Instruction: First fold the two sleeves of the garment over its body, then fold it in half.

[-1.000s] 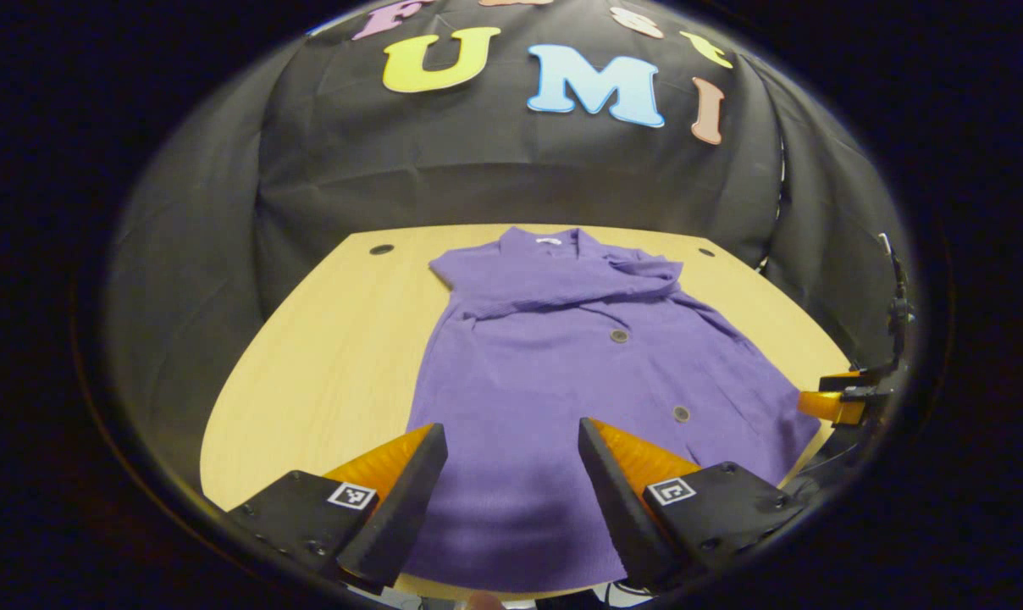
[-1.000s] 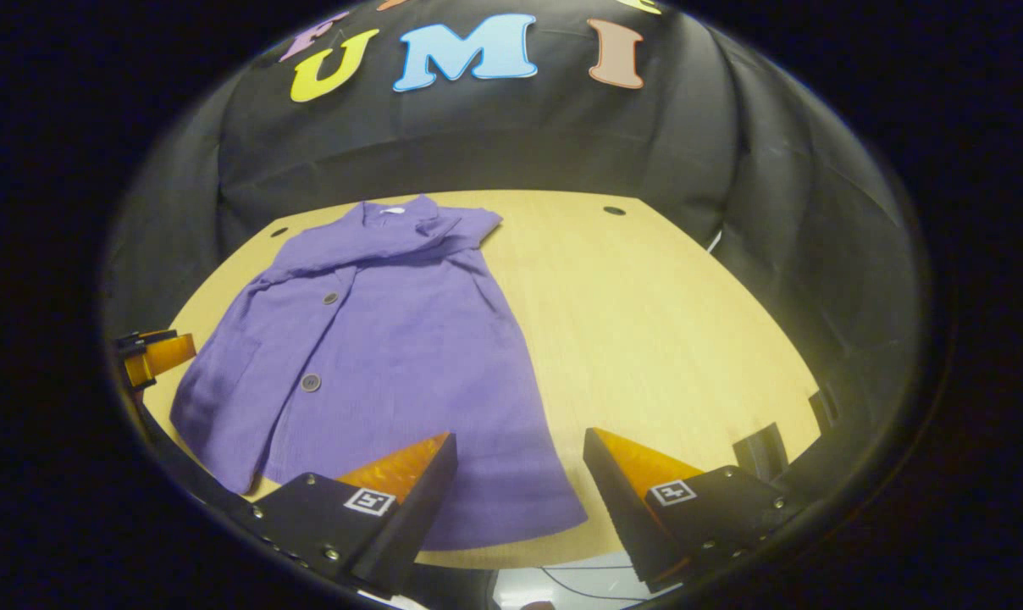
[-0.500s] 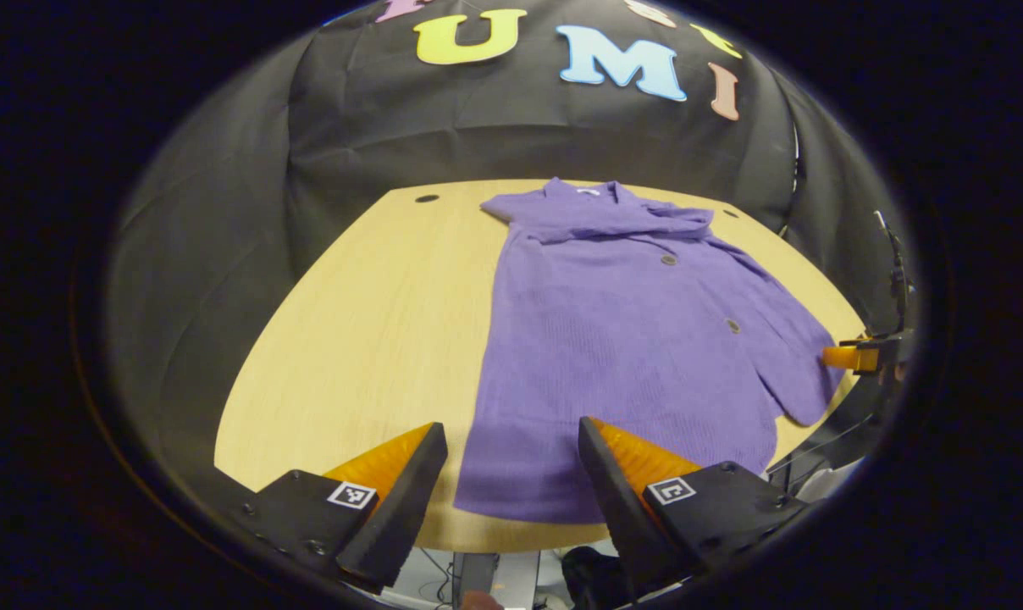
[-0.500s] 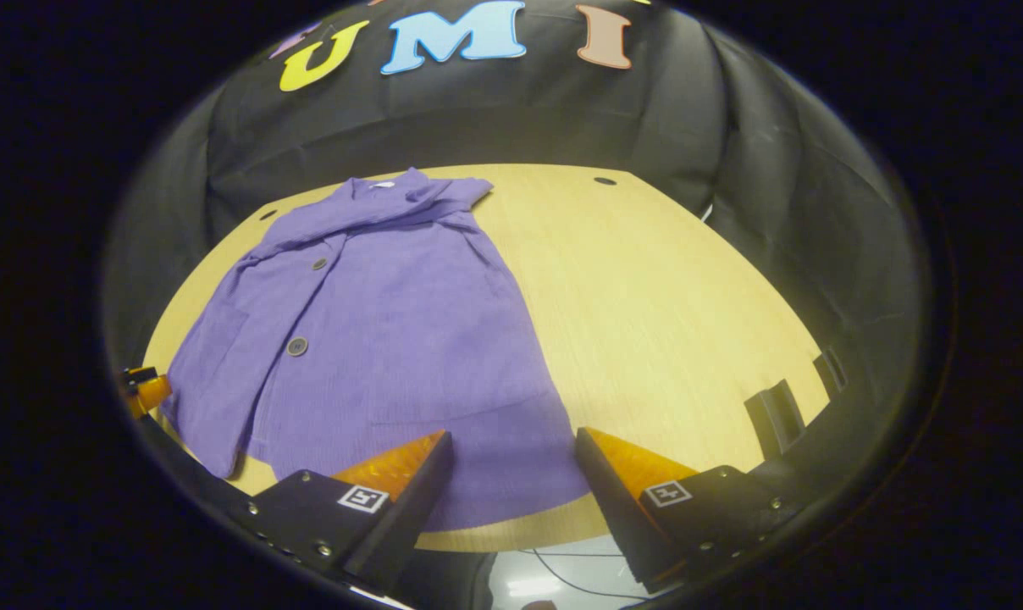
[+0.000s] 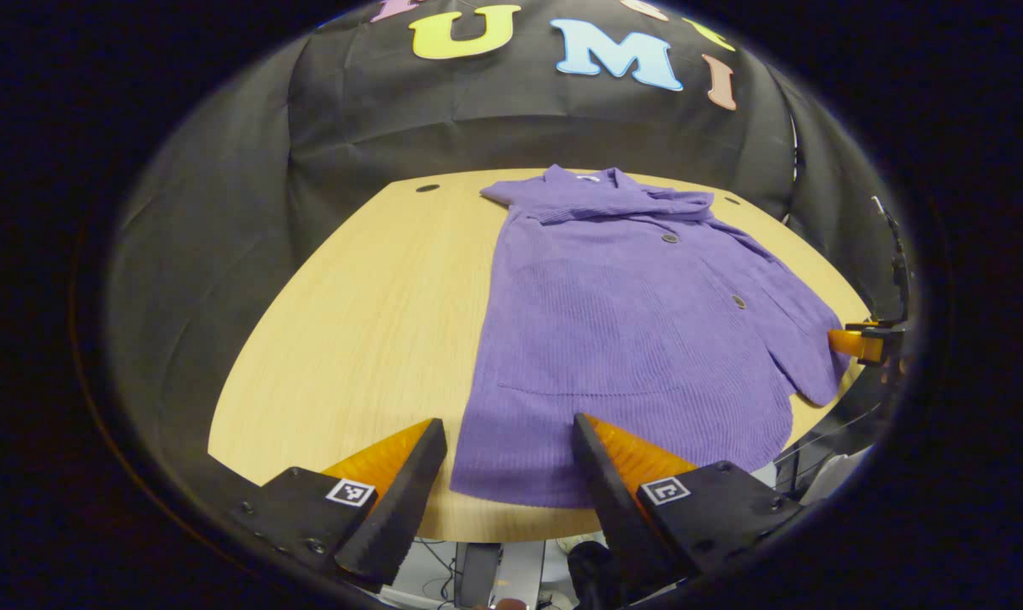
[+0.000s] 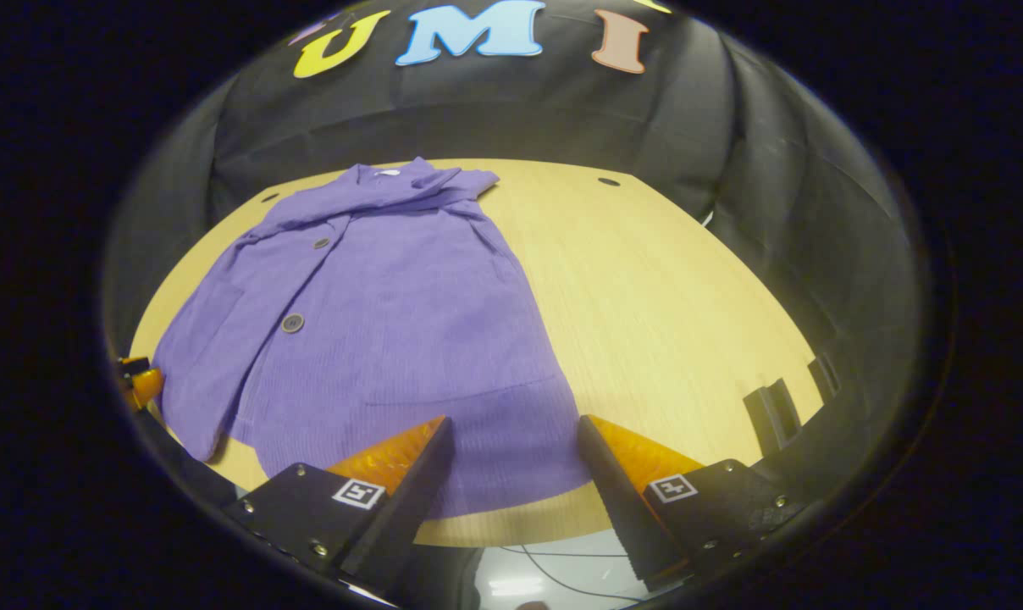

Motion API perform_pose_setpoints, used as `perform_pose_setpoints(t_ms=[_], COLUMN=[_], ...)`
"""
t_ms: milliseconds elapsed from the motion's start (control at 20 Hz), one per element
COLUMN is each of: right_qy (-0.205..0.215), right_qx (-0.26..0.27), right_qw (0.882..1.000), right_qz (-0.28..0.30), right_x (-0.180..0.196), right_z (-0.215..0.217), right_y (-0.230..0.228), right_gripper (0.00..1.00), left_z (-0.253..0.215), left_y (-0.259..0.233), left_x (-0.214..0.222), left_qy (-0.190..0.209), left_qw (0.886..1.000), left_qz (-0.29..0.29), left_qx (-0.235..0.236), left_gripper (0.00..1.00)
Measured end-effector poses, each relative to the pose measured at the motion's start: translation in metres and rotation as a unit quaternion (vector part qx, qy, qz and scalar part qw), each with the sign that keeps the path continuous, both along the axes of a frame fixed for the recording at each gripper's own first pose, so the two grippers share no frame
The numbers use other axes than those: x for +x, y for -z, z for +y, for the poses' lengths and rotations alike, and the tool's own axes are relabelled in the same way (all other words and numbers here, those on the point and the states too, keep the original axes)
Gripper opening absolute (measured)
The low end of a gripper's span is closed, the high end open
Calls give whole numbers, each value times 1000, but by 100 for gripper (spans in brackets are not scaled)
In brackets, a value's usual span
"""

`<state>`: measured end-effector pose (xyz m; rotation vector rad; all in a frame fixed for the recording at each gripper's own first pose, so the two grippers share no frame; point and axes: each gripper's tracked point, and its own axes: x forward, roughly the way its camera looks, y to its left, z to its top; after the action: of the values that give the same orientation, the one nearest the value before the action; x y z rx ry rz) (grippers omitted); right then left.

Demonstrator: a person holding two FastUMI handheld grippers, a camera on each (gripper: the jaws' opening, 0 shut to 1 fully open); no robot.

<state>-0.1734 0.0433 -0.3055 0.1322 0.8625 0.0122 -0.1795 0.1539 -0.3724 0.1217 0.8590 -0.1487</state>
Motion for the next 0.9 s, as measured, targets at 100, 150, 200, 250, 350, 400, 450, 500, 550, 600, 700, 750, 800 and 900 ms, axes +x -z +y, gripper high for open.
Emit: perform_pose_setpoints(t_ms=[100, 150, 200, 250, 350, 400, 450, 500, 550, 600, 700, 750, 800, 900], right_qy=[16, 7, 4, 1, 4, 12, 16, 16, 16, 25, 24, 21, 16, 5], right_qx=[9, 11, 12, 14, 18, 21, 23, 28, 34, 42, 51, 51, 48, 39], right_qw=[1000, 1000, 1000, 1000, 1000, 1000, 1000, 999, 999, 999, 998, 998, 998, 998], right_qz=[0, -1, -6, -10, -13, -12, -6, 1, 5, -3, -7, -15, -26, -51], right_x=[1, 3, 0, 4, 7, 7, 8, 8, 8, 15, 17, 20, 22, 28], right_z=[-3, 0, 5, 10, 18, 21, 21, 23, 23, 23, 22, 22, 21, 20], right_y=[1, 1, -1, -2, -2, -1, -3, -4, -7, -11, -21, -30, -40, -64], right_gripper=[97, 93, 93, 77, 41, 33, 14, 11, 11, 11, 3, 3, 3, 3], left_z=[-7, -11, -16, -22, -31, -32, -34, -37, -44, -54, -65, -69, -73, -84], left_y=[0, 0, -1, 0, 1, 2, 4, 2, 3, 1, -5, -11, -19, -42], left_x=[-1, -3, -4, -6, -7, -6, -6, -7, -6, -3, -7, -4, -2, 6], left_qy=[7, 12, 19, 28, 39, 37, 37, 36, 28, 32, 37, 38, 37, 36], left_qw=[1000, 1000, 1000, 1000, 999, 999, 999, 999, 1000, 999, 997, 997, 995, 992], left_qz=[-2, -3, -7, -10, -15, -16, -12, -7, 7, 12, 23, 22, 20, 9], left_qx=[0, -2, -3, -4, 0, 6, 7, 5, -11, -34, -62, -71, -87, -121], left_gripper=[94, 84, 73, 58, 33, 22, 15, 15, 8, 7, 7, 7, 7, 7])
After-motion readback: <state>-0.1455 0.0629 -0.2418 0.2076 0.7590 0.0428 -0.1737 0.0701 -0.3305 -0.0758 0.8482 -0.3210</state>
